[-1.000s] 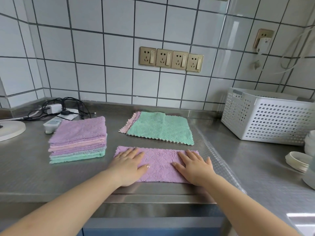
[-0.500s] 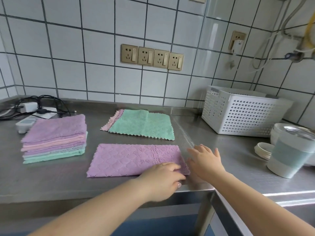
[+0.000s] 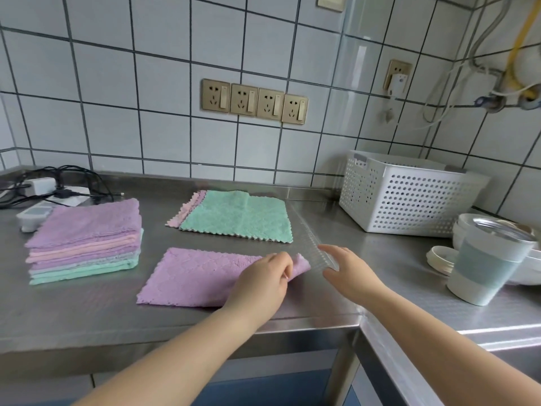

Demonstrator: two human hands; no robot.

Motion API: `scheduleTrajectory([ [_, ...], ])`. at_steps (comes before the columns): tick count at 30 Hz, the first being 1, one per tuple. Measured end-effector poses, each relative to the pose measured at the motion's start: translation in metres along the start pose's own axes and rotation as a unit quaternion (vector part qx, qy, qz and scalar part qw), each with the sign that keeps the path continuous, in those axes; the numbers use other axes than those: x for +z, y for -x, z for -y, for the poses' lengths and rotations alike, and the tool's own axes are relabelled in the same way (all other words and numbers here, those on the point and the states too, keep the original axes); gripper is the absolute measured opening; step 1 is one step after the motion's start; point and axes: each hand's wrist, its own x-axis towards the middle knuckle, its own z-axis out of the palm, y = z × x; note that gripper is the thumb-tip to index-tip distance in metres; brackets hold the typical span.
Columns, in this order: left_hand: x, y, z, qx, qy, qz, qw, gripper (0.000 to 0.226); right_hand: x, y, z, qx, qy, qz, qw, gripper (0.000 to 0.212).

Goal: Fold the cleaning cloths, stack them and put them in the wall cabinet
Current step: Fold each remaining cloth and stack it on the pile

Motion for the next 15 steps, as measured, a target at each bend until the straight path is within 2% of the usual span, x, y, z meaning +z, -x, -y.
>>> scheduleTrajectory([
  [3,-0.013,0.005,0.005,-0.061,0.152,-0.053,0.985,0.044,0.004,0.000,0.009,0.004,-0.143,0.008,0.990,0.060],
  [7,-0.029,0.017,0.016,-0.132,0.300,-0.087,0.941,0.043,0.012,-0.007,0.032,0.045,-0.368,0.017,0.929,0.057],
  [9,-0.038,0.025,0.024,-0.156,0.325,-0.090,0.928,0.038,0.017,-0.013,0.045,0.051,-0.401,0.024,0.914,0.050],
  [12,-0.058,0.041,0.041,-0.179,0.325,-0.100,0.923,0.031,0.031,-0.025,0.065,0.051,-0.391,0.038,0.918,0.036],
  [15,-0.078,0.056,0.060,-0.197,0.292,-0.089,0.932,0.024,0.044,-0.036,0.087,0.042,-0.409,0.048,0.910,0.010],
])
